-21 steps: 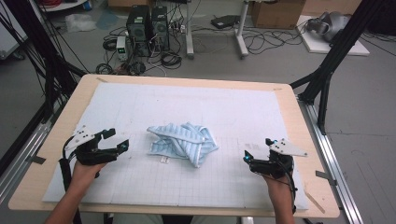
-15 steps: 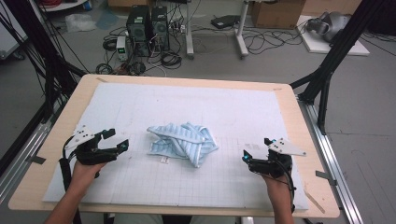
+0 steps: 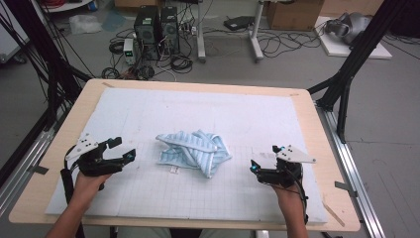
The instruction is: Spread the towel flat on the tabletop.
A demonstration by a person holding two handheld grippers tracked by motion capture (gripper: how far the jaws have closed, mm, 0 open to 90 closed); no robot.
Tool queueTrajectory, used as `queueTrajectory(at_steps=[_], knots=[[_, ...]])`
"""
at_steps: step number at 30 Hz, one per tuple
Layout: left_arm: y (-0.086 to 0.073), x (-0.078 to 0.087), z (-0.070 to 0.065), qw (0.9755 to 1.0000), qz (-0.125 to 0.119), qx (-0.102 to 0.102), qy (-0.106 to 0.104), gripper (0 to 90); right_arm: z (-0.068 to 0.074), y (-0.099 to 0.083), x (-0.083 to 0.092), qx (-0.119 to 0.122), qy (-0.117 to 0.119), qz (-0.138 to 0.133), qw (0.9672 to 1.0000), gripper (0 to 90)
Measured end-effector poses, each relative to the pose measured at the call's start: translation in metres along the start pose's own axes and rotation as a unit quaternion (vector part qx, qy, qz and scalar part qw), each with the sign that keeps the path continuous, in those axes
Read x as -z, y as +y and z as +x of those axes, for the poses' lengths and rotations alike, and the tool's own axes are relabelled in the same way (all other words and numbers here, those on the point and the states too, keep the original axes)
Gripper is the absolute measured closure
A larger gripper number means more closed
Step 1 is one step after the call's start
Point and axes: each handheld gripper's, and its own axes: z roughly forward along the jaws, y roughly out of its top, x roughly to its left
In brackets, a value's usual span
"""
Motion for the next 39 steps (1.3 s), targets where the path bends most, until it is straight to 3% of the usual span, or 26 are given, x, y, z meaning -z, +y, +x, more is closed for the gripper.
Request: queueTrajectory(at_steps=[7, 12, 16, 20, 27, 30, 31, 32, 33, 35, 36, 38, 39], knots=[[0.01, -0.009, -0.002, 0.9997, 0.008, 0.007, -0.023, 24.5, 0.002, 0.001, -0.003, 0.003, 0.007, 0.003, 1.0, 7.1], [0.024, -0.027, -0.008, 0.9991, 0.009, 0.007, -0.042, 24.5, 0.004, 0.002, -0.006, 0.006, 0.014, 0.005, 0.9999, 7.1], [0.038, -0.048, -0.019, 0.9978, 0.021, -0.02, -0.059, 24.5, 0.008, 0.002, -0.01, 0.013, 0.018, 0.012, 0.9997, 7.1], [0.046, -0.073, -0.035, 0.995, 0.041, -0.048, -0.077, 24.5, 0.01, 0.002, -0.012, 0.017, 0.02, 0.013, 0.9996, 7.1], [0.042, -0.11, -0.051, 0.9888, 0.095, -0.076, -0.087, 25.1, 0.01, 0.003, -0.012, 0.018, 0.024, 0.011, 0.9995, 7.1], [0.037, -0.121, -0.05, 0.9865, 0.117, -0.082, -0.08, 34.4, 0.011, 0.003, -0.012, 0.019, 0.026, 0.011, 0.9994, 7.1], [0.035, -0.124, -0.049, 0.9853, 0.125, -0.087, -0.077, 48.4, 0.012, 0.003, -0.013, 0.019, 0.028, 0.013, 0.9993, 7.1], [0.033, -0.126, -0.048, 0.9845, 0.13, -0.092, -0.075, 48.4, 0.012, 0.003, -0.013, 0.019, 0.028, 0.013, 0.9993, 7.1], [0.032, -0.127, -0.047, 0.9837, 0.133, -0.097, -0.072, 57.3, 0.013, 0.003, -0.014, 0.017, 0.03, 0.014, 0.9993, 7.1], [0.032, -0.129, -0.045, 0.9856, 0.118, -0.098, -0.07, 81.4, 0.014, 0.004, -0.018, 0.02, 0.037, 0.018, 0.9989, 7.8], [0.033, -0.129, -0.044, 0.9871, 0.109, -0.098, -0.065, 81.4, 0.014, 0.004, -0.018, 0.02, 0.037, 0.018, 0.9989, 7.8], [0.036, -0.132, -0.039, 0.9885, 0.108, -0.086, -0.061, 82.7, 0.019, 0.006, -0.028, 0.017, 0.07, 0.029, 0.997, 20.1], [0.038, -0.132, -0.038, 0.9892, 0.104, -0.086, -0.057, 82.7, 0.019, 0.006, -0.028, 0.017, 0.07, 0.029, 0.997, 20.1]])
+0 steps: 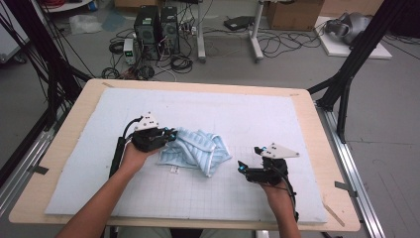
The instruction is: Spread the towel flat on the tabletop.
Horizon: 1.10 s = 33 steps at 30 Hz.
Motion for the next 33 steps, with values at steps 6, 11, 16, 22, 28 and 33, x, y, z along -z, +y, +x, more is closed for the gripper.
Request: queueTrajectory(at_steps=[6, 11, 16, 22, 28, 33], knots=[[0.013, -0.004, 0.007, 0.9998, -0.011, 0.01, 0.013, 83.2, 0.016, 0.006, -0.028, 0.04, 0.032, 0.038, 0.9979, 25.4], [0.017, -0.006, 0.012, 0.9993, -0.016, 0.025, 0.023, 83.3, 0.022, 0.013, -0.052, 0.063, 0.053, 0.057, 0.9949, 37.3], [0.017, -0.003, 0.019, 0.9984, -0.022, 0.04, 0.033, 83.3, 0.028, 0.016, -0.081, 0.085, 0.069, 0.093, 0.9896, 62.0], [0.015, 0.0, 0.027, 0.9977, -0.024, 0.047, 0.043, 83.4, 0.028, 0.016, -0.083, 0.066, 0.091, 0.104, 0.9882, 81.8], [0.014, 0.004, 0.032, 0.997, -0.026, 0.051, 0.052, 83.4, 0.037, 0.014, -0.077, 0.056, 0.141, 0.114, 0.9818, 83.5], [0.017, 0.004, 0.036, 0.9968, -0.025, 0.051, 0.057, 83.4, 0.051, 0.009, -0.068, 0.067, 0.179, 0.119, 0.9742, 83.6]])
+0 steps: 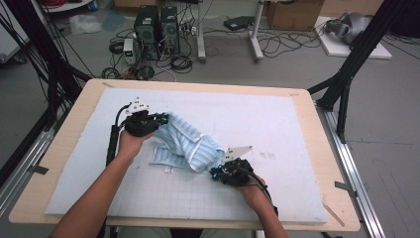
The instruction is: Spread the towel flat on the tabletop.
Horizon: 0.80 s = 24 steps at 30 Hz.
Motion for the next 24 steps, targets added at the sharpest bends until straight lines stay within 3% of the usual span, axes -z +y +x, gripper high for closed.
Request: queueTrajectory(at_steps=[8, 10, 12, 13, 14, 16, 18, 19, 20, 21, 23, 24], knots=[[-0.003, -0.004, 0.005, 0.9998, -0.002, 0.012, 0.013, 83.4, 0.028, -0.01, 0.007, 0.022, 0.082, 0.011, 0.9964, 83.1], [-0.004, -0.006, 0.005, 0.9998, -0.002, 0.014, 0.012, 83.4, 0.029, -0.011, 0.008, 0.026, 0.081, 0.009, 0.9964, 80.8], [-0.005, -0.009, 0.004, 0.9999, 0.003, 0.012, 0.01, 83.4, 0.029, -0.009, 0.012, 0.027, 0.072, -0.012, 0.997, 71.2], [-0.005, -0.01, 0.003, 0.9999, 0.004, 0.012, 0.009, 83.3, 0.028, -0.007, 0.015, 0.025, 0.061, -0.032, 0.9973, 61.4], [-0.006, -0.011, 0.002, 0.9999, 0.005, 0.01, 0.008, 83.3, 0.027, -0.004, 0.019, 0.02, 0.047, -0.055, 0.9972, 57.4], [-0.006, -0.013, 0.001, 0.9999, 0.003, 0.01, 0.007, 83.3, 0.026, 0.004, 0.027, 0.019, 0.01, -0.1, 0.9947, 44.2], [-0.006, -0.015, 0.0, 0.9999, 0.002, 0.012, 0.007, 83.4, 0.024, 0.014, 0.029, 0.014, -0.022, -0.123, 0.9921, 40.2], [-0.006, -0.015, 0.0, 0.9999, 0.002, 0.013, 0.007, 83.4, 0.023, 0.02, 0.027, 0.011, -0.033, -0.126, 0.9914, 38.1], [-0.006, -0.016, 0.0, 0.9999, 0.001, 0.014, 0.008, 83.4, 0.022, 0.031, 0.017, 0.012, -0.034, -0.122, 0.9918, 37.4], [-0.006, -0.016, 0.0, 0.9999, 0.0, 0.014, 0.009, 83.4, 0.022, 0.031, 0.017, 0.012, -0.034, -0.122, 0.9918, 37.4], [-0.006, -0.015, 0.001, 0.9998, -0.002, 0.015, 0.011, 83.4, 0.025, 0.041, 0.003, 0.023, -0.046, -0.101, 0.9936, 38.6], [-0.006, -0.015, 0.001, 0.9998, -0.003, 0.017, 0.01, 83.4, 0.028, 0.046, -0.003, 0.031, -0.059, -0.087, 0.994, 43.4]])
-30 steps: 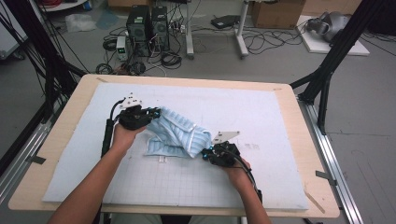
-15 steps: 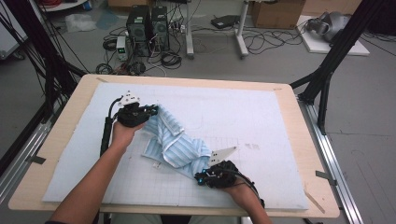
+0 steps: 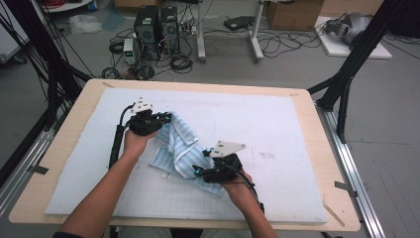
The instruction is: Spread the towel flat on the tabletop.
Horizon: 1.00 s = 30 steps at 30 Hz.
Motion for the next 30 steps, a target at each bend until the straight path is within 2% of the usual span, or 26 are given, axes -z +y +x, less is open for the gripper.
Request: queueTrajectory(at_steps=[1, 2, 3, 4, 6, 9, 12, 13, 14, 15, 16, 19, 22, 23, 24, 25, 28, 29, 30], knots=[[0.0, 0.0, 0.0, 1.0, 0.0, 0.001, -0.001, 83.4, 0.003, 0.003, -0.006, 0.013, -0.014, 0.015, 0.9997, 52.3], [0.0, 0.0, 0.001, 1.0, 0.001, 0.001, -0.001, 83.4, 0.004, 0.005, -0.012, 0.028, -0.026, 0.037, 0.9986, 66.4], [0.0, 0.0, 0.0, 1.0, 0.001, 0.0, -0.002, 83.4, 0.005, 0.004, -0.016, 0.05, -0.042, 0.058, 0.9962, 77.0], [0.0, 0.001, 0.0, 1.0, 0.001, 0.0, -0.001, 83.4, 0.002, 0.003, -0.019, 0.051, -0.05, 0.07, 0.995, 80.7], [0.0, 0.001, 0.0, 1.0, 0.0, -0.002, -0.003, 83.4, -0.007, 0.0, -0.018, 0.024, -0.055, 0.072, 0.9956, 82.8], [0.0, 0.001, 0.0, 1.0, 0.001, -0.003, -0.004, 83.4, -0.022, -0.001, -0.007, -0.004, -0.061, 0.05, 0.9969, 82.8], [-0.001, -0.002, -0.002, 1.0, -0.003, -0.004, -0.003, 82.3, -0.039, -0.002, 0.004, -0.031, -0.073, 0.03, 0.9964, 82.5], [0.0, -0.003, -0.003, 1.0, -0.005, -0.003, 0.004, 77.3, -0.045, -0.002, 0.007, -0.038, -0.082, 0.028, 0.9955, 82.5], [0.0, -0.004, -0.004, 0.9999, -0.009, 0.008, 0.012, 66.7, -0.052, -0.003, 0.009, -0.045, -0.093, 0.029, 0.9942, 82.5], [0.0, -0.004, -0.004, 0.9997, -0.011, 0.017, 0.014, 57.8, -0.058, -0.003, 0.01, -0.054, -0.106, 0.034, 0.9923, 82.5], [0.0, -0.004, -0.004, 0.9996, -0.014, 0.02, 0.012, 54.5, -0.065, -0.005, 0.011, -0.061, -0.119, 0.039, 0.9903, 82.4], [0.001, -0.002, -0.005, 0.9998, -0.012, 0.011, 0.012, 49.7, -0.085, -0.009, 0.011, -0.094, -0.146, 0.044, 0.9838, 81.8], [0.002, 0.001, -0.005, 0.9999, -0.01, 0.005, 0.007, 47.5, -0.099, -0.014, 0.006, -0.114, -0.174, 0.053, 0.9767, 79.5], [0.002, 0.001, -0.006, 0.9999, -0.008, 0.004, 0.004, 45.5, -0.104, -0.018, 0.003, -0.122, -0.195, 0.061, 0.9712, 72.8], [0.002, 0.002, -0.007, 1.0, -0.002, 0.002, -0.002, 45.5, -0.104, -0.018, 0.003, -0.122, -0.195, 0.061, 0.9712, 72.8], [0.002, 0.003, -0.008, 1.0, 0.004, -0.001, -0.006, 43.7, -0.105, -0.019, 0.003, -0.13, -0.209, 0.063, 0.9672, 65.8], [0.001, 0.007, -0.011, 0.9998, 0.008, -0.01, -0.017, 41.7, -0.105, -0.021, 0.013, -0.154, -0.235, 0.032, 0.9592, 47.8], [0.0, 0.009, -0.012, 0.9997, 0.007, -0.01, -0.019, 41.5, -0.103, -0.022, 0.018, -0.158, -0.236, 0.02, 0.9586, 47.8], [-0.001, 0.01, -0.012, 0.9997, 0.007, -0.012, -0.02, 41.2, -0.1, -0.022, 0.023, -0.157, -0.235, 0.007, 0.9593, 46.4]])
